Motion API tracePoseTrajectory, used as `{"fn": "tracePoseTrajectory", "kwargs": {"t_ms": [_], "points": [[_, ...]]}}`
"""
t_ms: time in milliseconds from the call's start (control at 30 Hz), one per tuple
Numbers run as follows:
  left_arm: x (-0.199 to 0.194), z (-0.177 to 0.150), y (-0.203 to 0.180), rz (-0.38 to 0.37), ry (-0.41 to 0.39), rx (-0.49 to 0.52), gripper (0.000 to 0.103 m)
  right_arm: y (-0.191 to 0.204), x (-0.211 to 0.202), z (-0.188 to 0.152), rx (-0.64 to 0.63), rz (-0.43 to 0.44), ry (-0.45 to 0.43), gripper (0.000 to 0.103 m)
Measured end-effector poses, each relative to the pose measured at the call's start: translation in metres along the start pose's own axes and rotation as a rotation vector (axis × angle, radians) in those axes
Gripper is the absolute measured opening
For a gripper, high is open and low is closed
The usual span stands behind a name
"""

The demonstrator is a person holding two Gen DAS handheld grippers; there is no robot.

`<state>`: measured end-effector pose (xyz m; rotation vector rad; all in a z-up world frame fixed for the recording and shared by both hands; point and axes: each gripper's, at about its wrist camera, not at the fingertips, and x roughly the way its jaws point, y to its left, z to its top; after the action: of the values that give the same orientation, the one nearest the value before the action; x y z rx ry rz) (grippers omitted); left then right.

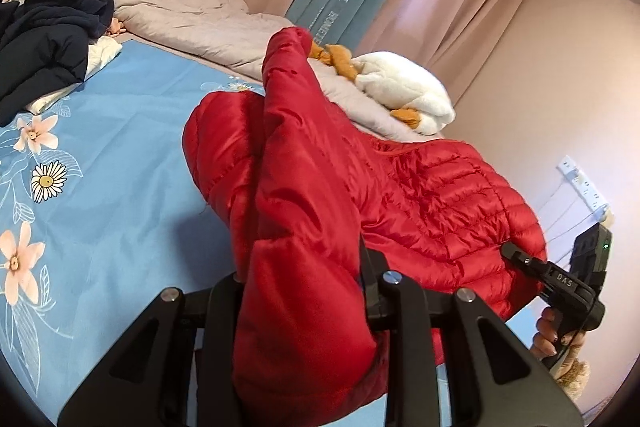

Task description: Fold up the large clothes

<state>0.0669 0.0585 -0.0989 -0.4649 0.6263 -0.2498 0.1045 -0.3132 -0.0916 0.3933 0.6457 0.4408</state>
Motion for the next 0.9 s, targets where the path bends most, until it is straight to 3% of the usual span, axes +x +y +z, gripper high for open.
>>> {"fn": "tracePoseTrajectory", "kwargs": {"t_ms": [300,433,767,900], "points": [[0.032,-0.027,0.036,0.076,0.125,-0.077,0.028,-0.024,0.019,-0.028,0.103,-0.043,0.092,0.021],[0.036,-0.037,0.043,0.099,0.161,-0.101,0.034,-0.029,0.015,-0.038,0.138,-0.042,0.118,0.022],[0.031,-0.053,0.050,0.197,0.204,-0.122,0.059,-0.030,0.007,-0.048,0.158,-0.171,0.151,0.040],[0.020,-0.055,0.045,0.244,0.189,-0.104,0.064,-0.028,-0.001,-0.046,0.159,-0.207,0.148,0.047]]}}
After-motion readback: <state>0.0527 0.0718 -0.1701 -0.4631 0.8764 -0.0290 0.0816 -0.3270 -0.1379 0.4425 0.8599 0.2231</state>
